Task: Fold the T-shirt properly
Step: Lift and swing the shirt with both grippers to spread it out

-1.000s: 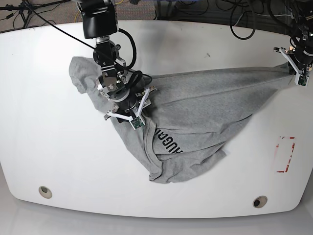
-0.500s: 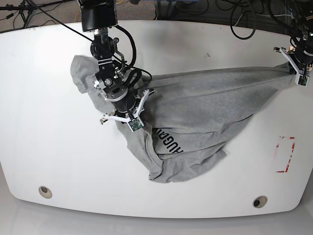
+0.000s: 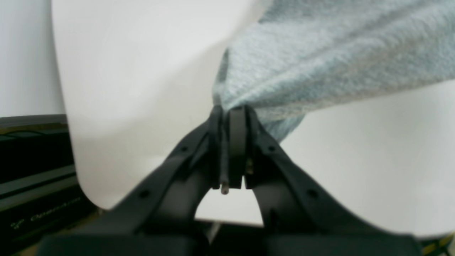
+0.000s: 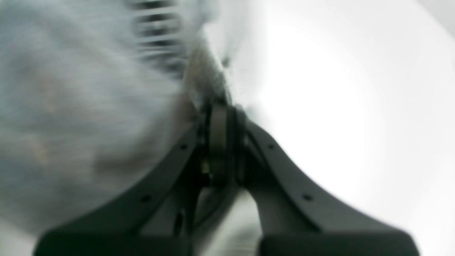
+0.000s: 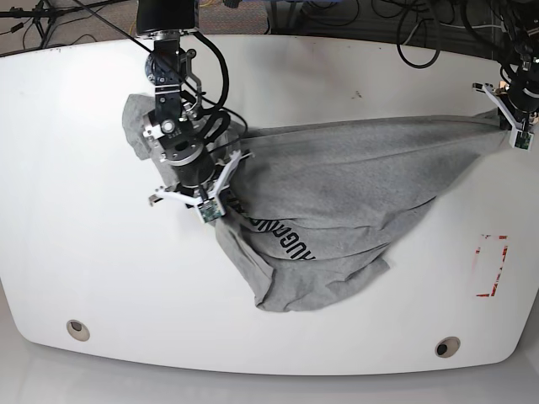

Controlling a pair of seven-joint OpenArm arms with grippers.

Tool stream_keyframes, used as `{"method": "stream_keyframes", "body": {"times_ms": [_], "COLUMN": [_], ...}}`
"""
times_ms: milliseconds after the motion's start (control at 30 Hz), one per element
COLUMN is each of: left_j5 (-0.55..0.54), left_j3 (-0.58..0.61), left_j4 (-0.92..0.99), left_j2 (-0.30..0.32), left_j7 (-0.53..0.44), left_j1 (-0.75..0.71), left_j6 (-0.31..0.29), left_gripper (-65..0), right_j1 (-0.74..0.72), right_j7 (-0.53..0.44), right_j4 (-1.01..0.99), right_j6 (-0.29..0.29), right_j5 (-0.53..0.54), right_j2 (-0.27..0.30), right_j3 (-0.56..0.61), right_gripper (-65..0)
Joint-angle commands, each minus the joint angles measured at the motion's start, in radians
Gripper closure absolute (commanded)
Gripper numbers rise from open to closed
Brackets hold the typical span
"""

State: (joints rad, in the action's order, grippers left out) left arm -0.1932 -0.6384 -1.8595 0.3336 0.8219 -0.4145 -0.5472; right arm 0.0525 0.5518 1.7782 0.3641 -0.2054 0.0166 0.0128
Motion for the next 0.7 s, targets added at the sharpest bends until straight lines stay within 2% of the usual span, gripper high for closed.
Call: {"method": "stream_keyframes", "body": {"times_ms": [0,133,233,600,667], "left_j5": [-0.002,-0.004,-0.004,-0.001,0.001], "left_j3": [-0.018,-0.048,-0.059,-0.050,-0.036], "left_j4": [-0.045,-0.091,-0.118,-0.124,-0.125], "left_j2": [0.022,0.023,0.022,0.023,0.023], "left_j7": [-0.042,-0.043,-0.037,-0.036,-0.019], "left_j1": [0.015,0.050,0.122,0.371,0.424], "left_j6": [0.006,0.006,0.006,0.014,0.014], "left_gripper": [0.0,0.0,0.0,0.0,0.0], "right_j1": [-0.032,-0.084,-0.127,-0.305,-0.340], "right_j7": [-0.031,-0.029,-0.029,0.007,0.007], "right_j4": [0.047,0.053,0.050,-0.019,-0.034], "right_j6": [-0.009,-0.006,-0.006,-0.004,0.011], "right_j5": [0.002,0.001,0.010,0.010,0.010], "right_j2": [0.009,0.019,0.058,0.136,0.147], "right_j3": [-0.035,-0.081,-0.110,-0.115,-0.115], "right_gripper": [0.0,0.0,0.0,0.0,0.0]}}
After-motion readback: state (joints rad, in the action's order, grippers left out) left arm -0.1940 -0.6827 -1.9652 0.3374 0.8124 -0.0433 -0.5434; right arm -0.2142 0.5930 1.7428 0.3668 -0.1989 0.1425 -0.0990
